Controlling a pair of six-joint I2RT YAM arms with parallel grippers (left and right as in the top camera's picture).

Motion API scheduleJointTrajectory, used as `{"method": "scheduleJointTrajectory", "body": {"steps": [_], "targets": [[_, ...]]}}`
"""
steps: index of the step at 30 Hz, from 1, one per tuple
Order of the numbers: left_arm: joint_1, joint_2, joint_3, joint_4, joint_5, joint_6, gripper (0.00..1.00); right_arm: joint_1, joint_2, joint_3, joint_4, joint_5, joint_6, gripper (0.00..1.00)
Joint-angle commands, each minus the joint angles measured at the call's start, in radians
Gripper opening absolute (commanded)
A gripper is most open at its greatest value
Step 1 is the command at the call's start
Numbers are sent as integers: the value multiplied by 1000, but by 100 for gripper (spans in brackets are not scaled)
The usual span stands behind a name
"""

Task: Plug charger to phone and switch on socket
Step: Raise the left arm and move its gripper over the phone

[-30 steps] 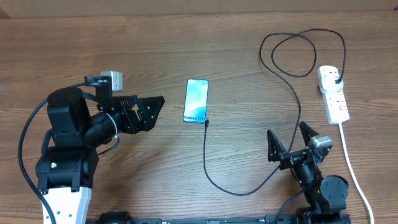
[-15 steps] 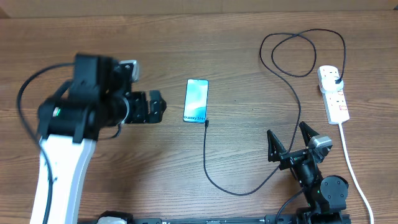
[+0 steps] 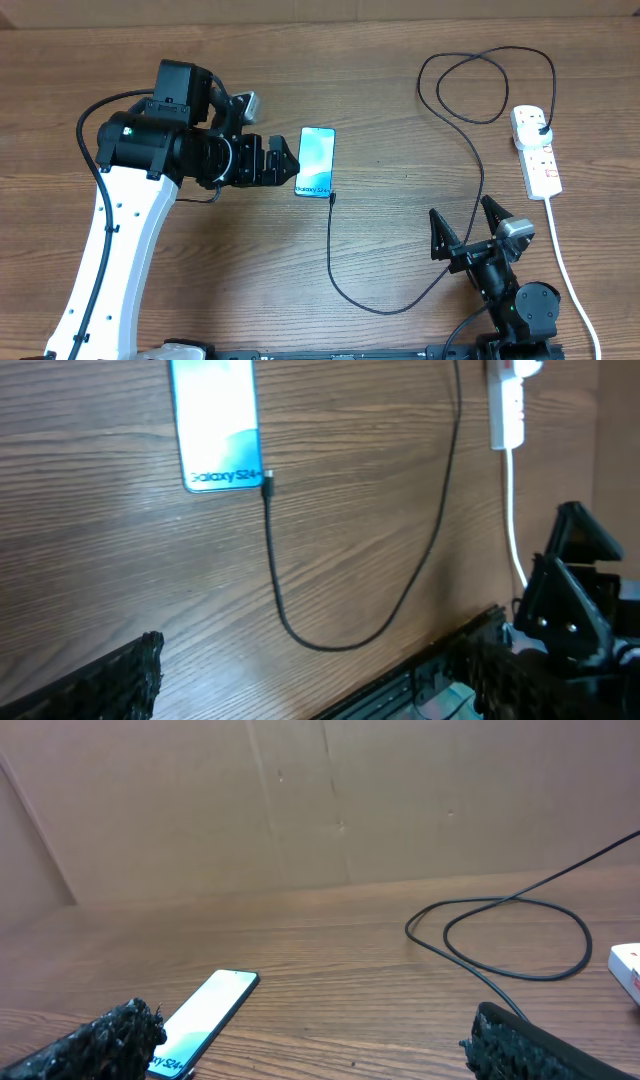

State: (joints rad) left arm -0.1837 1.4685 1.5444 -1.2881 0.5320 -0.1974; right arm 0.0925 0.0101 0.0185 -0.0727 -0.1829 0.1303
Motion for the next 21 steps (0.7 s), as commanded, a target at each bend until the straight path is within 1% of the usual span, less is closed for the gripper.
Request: {"method": "scheduleJointTrajectory", "body": {"steps": [1,2,5,10,16,19,21], "targets": [[-7,-3,28,-3,47,36,100,4,-7,-11,3,7,3,100],[-7,-3,28,-3,55,33,100,4,-7,-11,3,7,3,100],[-7,-3,29,7,140,34,100,4,-7,-11,3,7,3,100],[-7,-3,50,18,183,41,100,4,-7,-11,3,7,3,100],[-7,-3,150,26,182,41,100,4,-7,-11,3,7,3,100],[-8,-3,210,26,147,40,100,4,-7,-11,3,7,3,100],[-15,-3,240,32,90,29,100,4,-7,-11,3,7,3,100]]}}
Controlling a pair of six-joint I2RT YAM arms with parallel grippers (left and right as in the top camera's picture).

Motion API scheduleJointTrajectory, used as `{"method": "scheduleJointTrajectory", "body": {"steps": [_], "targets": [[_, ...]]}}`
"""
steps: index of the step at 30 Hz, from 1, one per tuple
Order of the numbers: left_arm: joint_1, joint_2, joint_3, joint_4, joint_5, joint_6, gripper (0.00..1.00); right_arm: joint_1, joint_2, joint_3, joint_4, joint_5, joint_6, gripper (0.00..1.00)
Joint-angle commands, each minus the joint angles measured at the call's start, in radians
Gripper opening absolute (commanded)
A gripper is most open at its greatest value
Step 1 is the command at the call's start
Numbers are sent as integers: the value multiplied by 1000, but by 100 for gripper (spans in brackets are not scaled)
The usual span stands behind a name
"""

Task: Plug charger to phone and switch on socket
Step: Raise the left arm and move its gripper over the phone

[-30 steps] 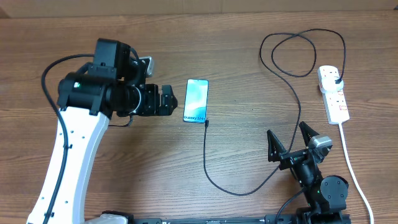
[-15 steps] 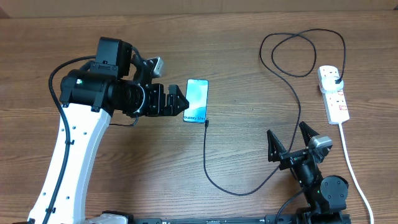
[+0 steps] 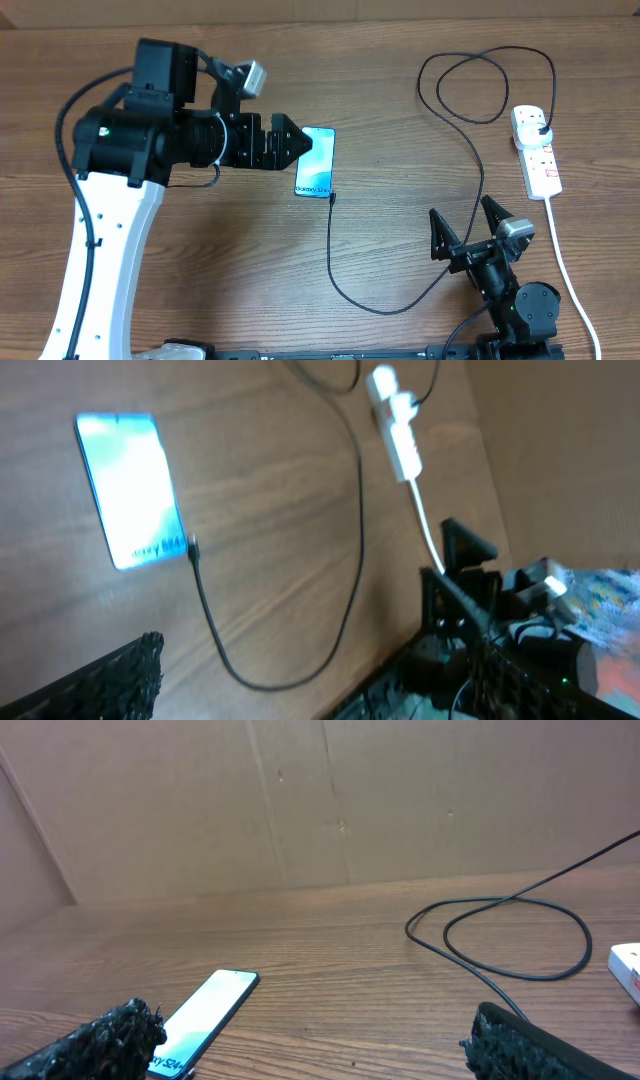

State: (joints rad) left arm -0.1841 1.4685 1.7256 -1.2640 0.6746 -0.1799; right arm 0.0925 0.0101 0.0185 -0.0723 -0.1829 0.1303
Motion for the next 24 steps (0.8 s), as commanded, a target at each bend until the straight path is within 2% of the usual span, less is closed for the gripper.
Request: {"method": "scheduleJointTrajectory", "body": {"steps": [1,8,13,24], "targets": [[-23,-3,66,14,-95,-10,100,4,-7,-11,3,7,3,100],[-122,16,67,3,-428,-170,100,4,-7,-11,3,7,3,100],[-148,65,67,-23,-605,-264,100,4,-7,-11,3,7,3,100],[-148,120,67,-14,-573,-299,100,4,-7,-11,3,7,3,100]]}}
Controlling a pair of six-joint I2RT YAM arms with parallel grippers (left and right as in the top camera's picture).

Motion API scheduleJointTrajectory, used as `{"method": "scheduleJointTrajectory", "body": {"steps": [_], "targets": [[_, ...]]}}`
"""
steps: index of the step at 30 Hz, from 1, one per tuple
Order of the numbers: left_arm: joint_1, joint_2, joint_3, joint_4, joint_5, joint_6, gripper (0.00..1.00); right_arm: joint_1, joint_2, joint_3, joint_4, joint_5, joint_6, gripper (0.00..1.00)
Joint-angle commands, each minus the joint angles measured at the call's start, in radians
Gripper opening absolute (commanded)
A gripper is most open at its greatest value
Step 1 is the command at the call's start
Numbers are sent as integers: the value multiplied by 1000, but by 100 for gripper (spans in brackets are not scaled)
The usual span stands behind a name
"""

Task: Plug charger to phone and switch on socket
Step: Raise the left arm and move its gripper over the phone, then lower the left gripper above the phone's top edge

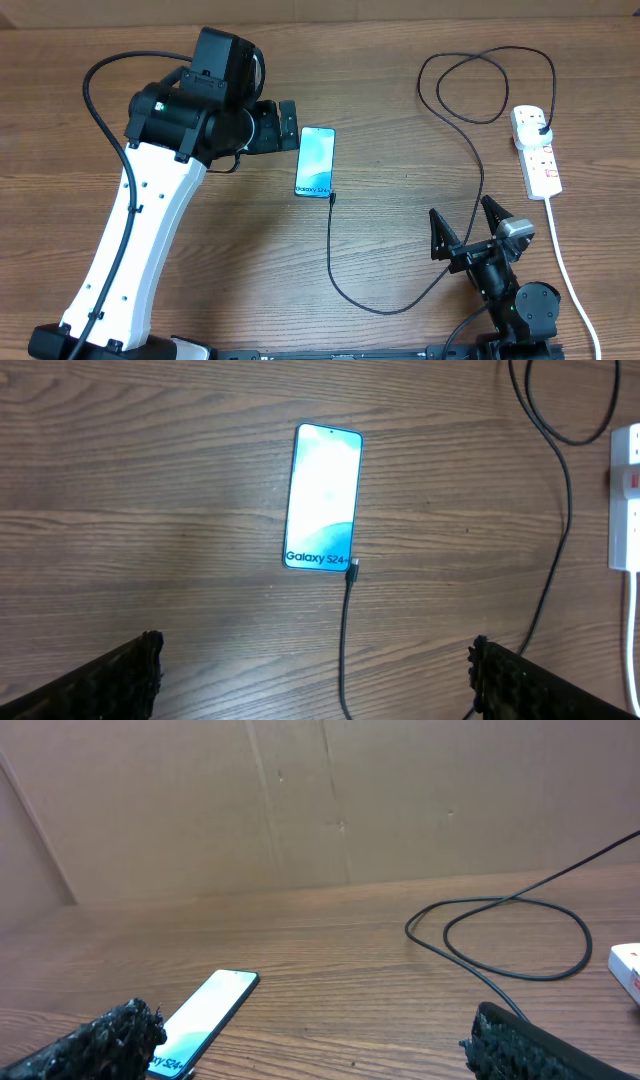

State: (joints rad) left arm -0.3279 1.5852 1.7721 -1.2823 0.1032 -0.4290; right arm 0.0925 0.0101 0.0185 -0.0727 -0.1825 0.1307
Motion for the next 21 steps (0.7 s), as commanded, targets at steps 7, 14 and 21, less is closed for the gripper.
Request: {"method": "scheduleJointTrajectory", "body": {"steps": [7,14,21], "targets": [[-5,5,19,16,22,-50,100,4,-7,-11,3,6,2,100],[-24,40,25,5,101,-39,100,4,-7,-11,3,6,2,100],[-104,205,194,-185,-26,-19,100,4,-7,-11,3,6,2,100]]}}
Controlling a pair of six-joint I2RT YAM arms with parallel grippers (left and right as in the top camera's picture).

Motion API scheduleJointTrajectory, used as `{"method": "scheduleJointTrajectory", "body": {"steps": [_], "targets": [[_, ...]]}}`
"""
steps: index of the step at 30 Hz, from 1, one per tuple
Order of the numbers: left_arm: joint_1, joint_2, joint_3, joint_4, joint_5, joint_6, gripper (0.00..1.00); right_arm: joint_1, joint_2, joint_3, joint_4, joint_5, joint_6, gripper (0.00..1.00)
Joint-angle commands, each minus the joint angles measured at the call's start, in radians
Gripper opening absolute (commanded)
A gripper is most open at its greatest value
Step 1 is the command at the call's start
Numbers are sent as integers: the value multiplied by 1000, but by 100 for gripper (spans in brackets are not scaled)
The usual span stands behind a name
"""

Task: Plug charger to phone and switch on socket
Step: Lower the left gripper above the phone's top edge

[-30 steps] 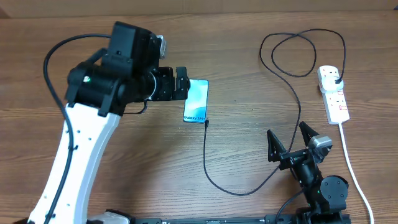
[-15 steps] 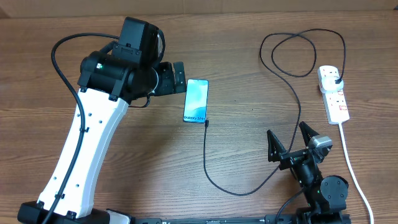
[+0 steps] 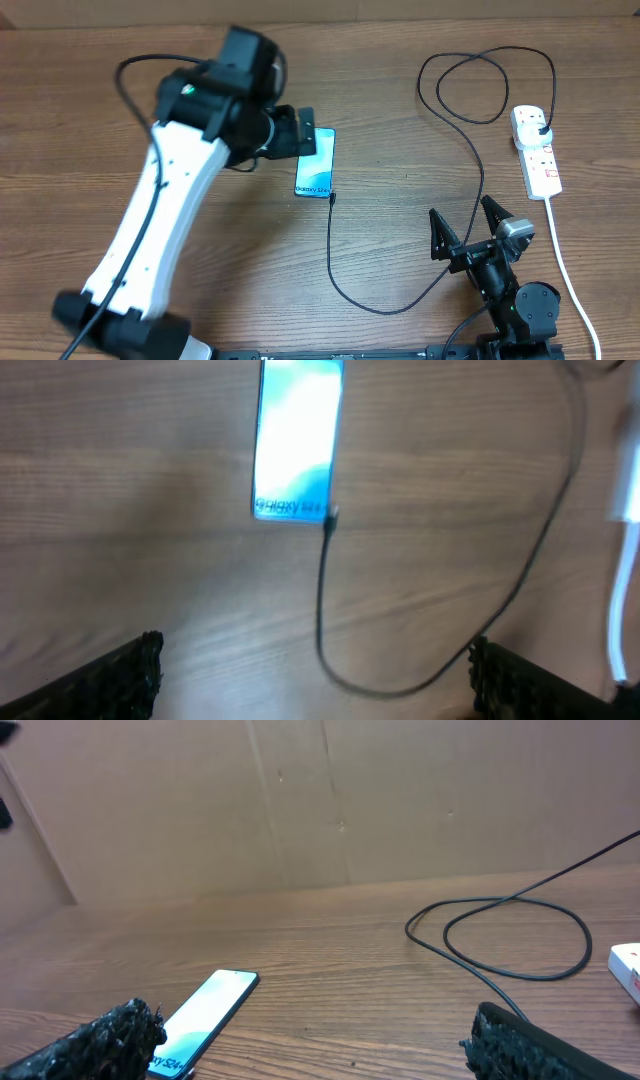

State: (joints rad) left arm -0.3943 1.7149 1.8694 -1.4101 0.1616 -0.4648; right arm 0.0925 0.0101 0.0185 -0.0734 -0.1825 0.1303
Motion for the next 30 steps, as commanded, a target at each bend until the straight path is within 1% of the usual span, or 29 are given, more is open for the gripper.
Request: {"method": "scheduleJointTrajectory", "body": {"steps": [1,4,7,13,18,22,27,30], "targets": [[-49,101,128,-89,-113,16,100,4,-7,-11,4,6,3,100],[-87,186,229,-192,-176,15,100,4,-7,-11,4,6,3,100],[-113,243,280,-245,-203,15,100,4,-7,-11,4,6,3,100],[-130,275,281,-235,-173,12,100,4,-7,-11,4,6,3,100],[-130,275,281,-230,-86,12,100,4,-7,-11,4,6,3,100],[-132,275,280,-224,-58,12,100,4,-7,-11,4,6,3,100],[-156,275,273,-192,-92,5,100,4,-7,-11,4,6,3,100],[-174,275,271,-186,-171,-66,100,4,-7,-11,4,6,3,100]]}}
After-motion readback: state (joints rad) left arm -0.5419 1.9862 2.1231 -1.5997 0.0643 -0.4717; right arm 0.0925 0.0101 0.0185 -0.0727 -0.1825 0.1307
